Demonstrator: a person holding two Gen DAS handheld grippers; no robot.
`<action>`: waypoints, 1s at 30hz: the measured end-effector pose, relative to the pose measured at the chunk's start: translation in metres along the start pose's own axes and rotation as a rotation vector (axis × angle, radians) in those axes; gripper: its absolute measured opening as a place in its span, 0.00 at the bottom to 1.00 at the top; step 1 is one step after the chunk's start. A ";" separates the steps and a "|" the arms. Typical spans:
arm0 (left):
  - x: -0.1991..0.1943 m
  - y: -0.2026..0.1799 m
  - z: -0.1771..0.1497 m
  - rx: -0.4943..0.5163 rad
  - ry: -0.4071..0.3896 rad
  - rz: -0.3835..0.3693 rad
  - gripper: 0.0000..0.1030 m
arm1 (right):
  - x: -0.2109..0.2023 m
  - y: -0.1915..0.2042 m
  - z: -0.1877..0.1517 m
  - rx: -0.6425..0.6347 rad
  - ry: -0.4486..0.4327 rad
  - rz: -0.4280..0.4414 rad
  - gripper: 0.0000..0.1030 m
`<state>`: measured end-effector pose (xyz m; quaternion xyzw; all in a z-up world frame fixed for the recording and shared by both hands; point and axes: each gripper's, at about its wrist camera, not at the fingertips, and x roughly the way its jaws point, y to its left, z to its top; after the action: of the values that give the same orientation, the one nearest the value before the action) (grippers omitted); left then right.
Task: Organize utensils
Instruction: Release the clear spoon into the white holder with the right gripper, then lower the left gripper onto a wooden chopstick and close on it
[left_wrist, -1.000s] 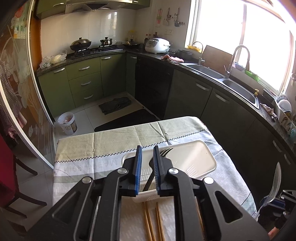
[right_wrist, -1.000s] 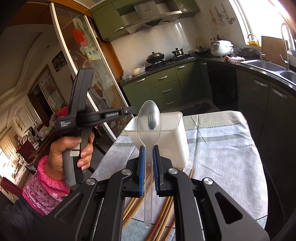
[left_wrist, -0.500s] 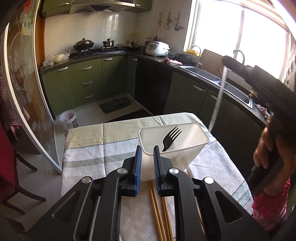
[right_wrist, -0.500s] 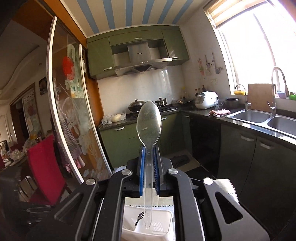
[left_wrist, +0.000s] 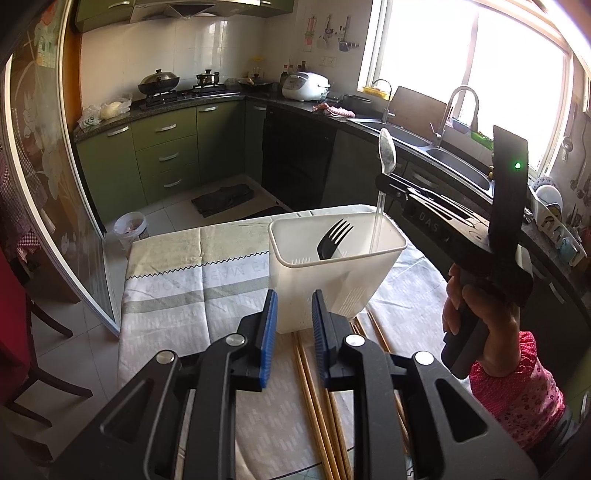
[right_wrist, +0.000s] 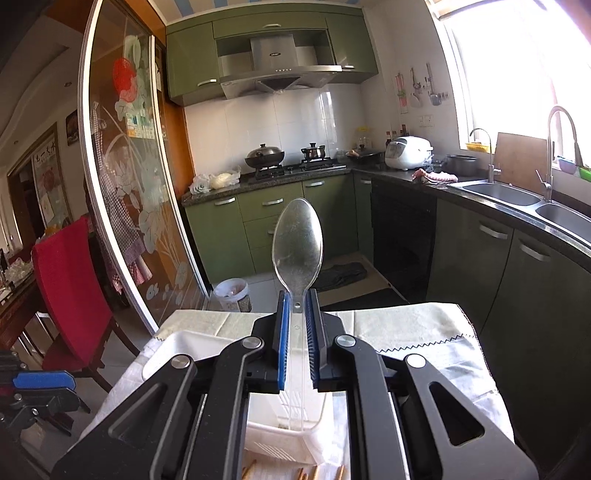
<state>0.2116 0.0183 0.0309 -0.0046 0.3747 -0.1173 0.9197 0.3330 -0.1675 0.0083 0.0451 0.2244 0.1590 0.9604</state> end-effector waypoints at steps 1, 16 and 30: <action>0.002 -0.001 -0.001 0.001 0.006 -0.002 0.18 | 0.001 0.001 -0.004 -0.009 0.012 0.004 0.10; 0.027 -0.013 -0.021 0.013 0.119 0.008 0.27 | -0.071 -0.014 -0.036 -0.010 -0.005 0.013 0.34; 0.131 -0.008 -0.071 -0.038 0.469 0.043 0.26 | -0.122 -0.087 -0.125 0.124 0.157 -0.044 0.35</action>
<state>0.2519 -0.0122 -0.1098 0.0136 0.5804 -0.0886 0.8094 0.1989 -0.2880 -0.0663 0.0867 0.3092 0.1268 0.9385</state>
